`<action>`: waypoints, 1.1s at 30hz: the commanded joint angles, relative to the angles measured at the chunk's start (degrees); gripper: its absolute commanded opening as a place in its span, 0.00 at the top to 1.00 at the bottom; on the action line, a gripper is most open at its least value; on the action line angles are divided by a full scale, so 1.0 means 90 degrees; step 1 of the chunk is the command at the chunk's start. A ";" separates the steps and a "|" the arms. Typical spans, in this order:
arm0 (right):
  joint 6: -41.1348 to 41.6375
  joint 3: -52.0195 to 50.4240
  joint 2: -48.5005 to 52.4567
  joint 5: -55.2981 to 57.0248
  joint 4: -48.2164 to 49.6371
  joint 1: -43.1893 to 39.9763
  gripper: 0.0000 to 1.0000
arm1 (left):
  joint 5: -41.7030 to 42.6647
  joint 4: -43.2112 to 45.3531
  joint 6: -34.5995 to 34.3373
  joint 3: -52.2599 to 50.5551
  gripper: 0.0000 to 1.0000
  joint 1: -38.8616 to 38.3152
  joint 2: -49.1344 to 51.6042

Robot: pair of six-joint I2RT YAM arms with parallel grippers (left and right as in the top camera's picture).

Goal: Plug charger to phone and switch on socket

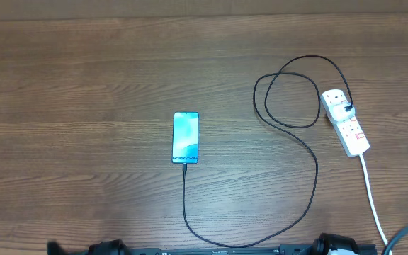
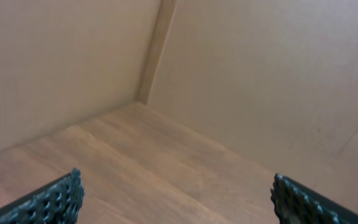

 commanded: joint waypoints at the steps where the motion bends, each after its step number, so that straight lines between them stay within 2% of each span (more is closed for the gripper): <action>1: -0.0119 -0.0789 -0.0522 0.0114 0.0260 0.0024 0.87 | 0.0034 0.0775 -0.0012 -0.0928 0.00 0.0012 -0.0068; 4: -0.0119 -0.1224 -0.0874 0.0114 0.0391 -0.0015 0.85 | 0.0413 0.2035 -0.0007 -0.2021 0.01 0.0012 -0.0068; 10: -0.0117 -0.1379 -0.1275 0.0112 0.0408 -0.0301 0.84 | 0.1846 0.4770 0.0556 -0.4493 0.00 0.0012 -0.0068; 18: -0.0112 -0.1379 -0.1586 0.0015 0.0435 -0.0359 0.83 | 0.1967 0.7259 0.0168 -0.6880 0.00 0.0012 -0.0068; 24: -0.0112 -0.1367 -0.1656 0.0015 0.0627 -0.0359 0.79 | 0.1965 0.7885 0.0151 -0.7633 0.01 0.0012 -0.0068; 33: 0.0219 -0.1367 -0.1668 0.0015 0.0646 -0.0359 0.78 | 0.1960 0.7215 0.0153 -0.7703 0.01 0.0012 -0.0063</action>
